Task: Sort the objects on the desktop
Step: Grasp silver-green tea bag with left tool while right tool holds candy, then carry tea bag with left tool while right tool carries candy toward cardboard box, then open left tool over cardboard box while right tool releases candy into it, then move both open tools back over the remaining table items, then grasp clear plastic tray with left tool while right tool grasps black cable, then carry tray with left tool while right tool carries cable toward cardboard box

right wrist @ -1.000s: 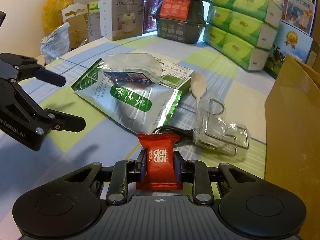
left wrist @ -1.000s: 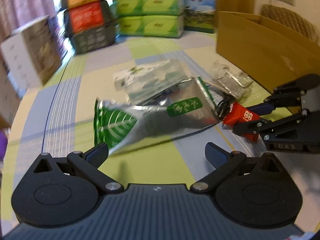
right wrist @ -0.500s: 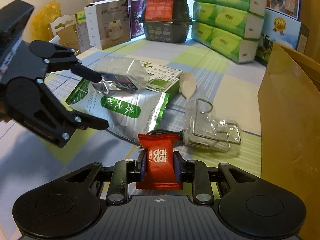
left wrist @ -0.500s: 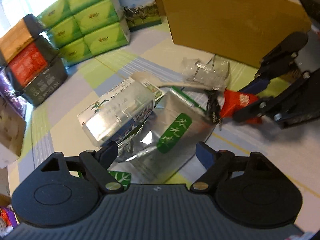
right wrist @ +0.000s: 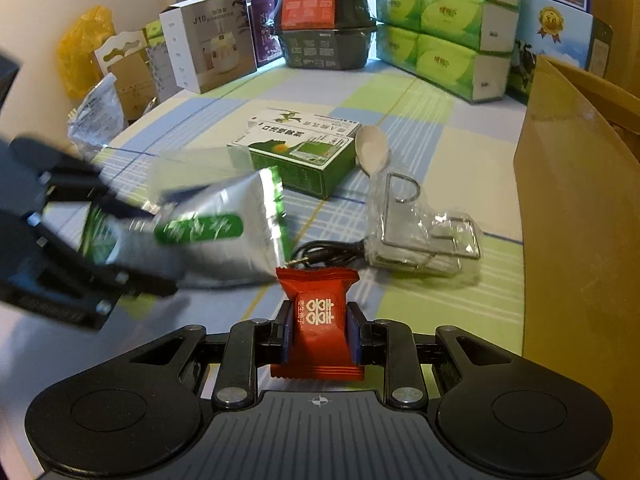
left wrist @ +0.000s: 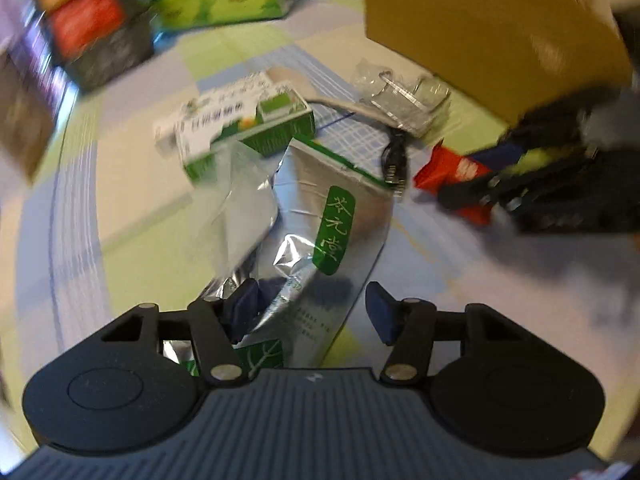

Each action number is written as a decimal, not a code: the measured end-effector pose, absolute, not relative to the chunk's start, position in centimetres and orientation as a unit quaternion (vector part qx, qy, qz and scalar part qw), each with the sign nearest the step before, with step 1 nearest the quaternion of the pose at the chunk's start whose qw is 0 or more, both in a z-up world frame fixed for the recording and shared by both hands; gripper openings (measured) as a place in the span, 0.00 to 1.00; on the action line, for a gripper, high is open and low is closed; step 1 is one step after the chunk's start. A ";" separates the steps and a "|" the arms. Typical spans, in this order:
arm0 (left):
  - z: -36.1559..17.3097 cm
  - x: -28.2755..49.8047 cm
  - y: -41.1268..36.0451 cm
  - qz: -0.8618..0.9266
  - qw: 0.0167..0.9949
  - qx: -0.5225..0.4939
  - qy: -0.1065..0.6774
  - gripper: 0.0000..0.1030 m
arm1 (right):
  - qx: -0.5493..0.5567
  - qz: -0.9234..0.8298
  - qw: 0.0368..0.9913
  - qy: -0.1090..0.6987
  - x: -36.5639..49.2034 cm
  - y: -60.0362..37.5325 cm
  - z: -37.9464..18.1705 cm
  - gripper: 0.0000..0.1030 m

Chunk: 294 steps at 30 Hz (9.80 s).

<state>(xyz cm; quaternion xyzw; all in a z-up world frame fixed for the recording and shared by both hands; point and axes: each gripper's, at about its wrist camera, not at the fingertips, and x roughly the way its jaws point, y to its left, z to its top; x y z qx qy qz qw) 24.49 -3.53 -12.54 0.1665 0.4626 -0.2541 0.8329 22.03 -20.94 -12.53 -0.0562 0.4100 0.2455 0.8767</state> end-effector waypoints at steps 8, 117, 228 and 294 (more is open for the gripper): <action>-11.0 19.7 -2.1 -0.249 0.865 0.168 0.401 0.87 | -0.067 0.241 0.873 0.418 17.5 -21.4 -12.2 0.23; 2.2 11.4 -17.0 -0.250 0.885 -0.051 0.389 0.46 | 0.060 0.020 0.956 0.288 6.6 -37.0 4.0 0.23; -10.8 24.9 3.0 -0.197 0.902 0.089 0.374 0.93 | 0.025 0.146 0.913 0.380 17.5 -19.6 -9.5 0.80; -14.8 15.3 -3.9 -0.180 0.894 0.075 0.402 0.59 | -0.035 0.085 0.915 0.393 11.0 -21.7 -13.2 0.39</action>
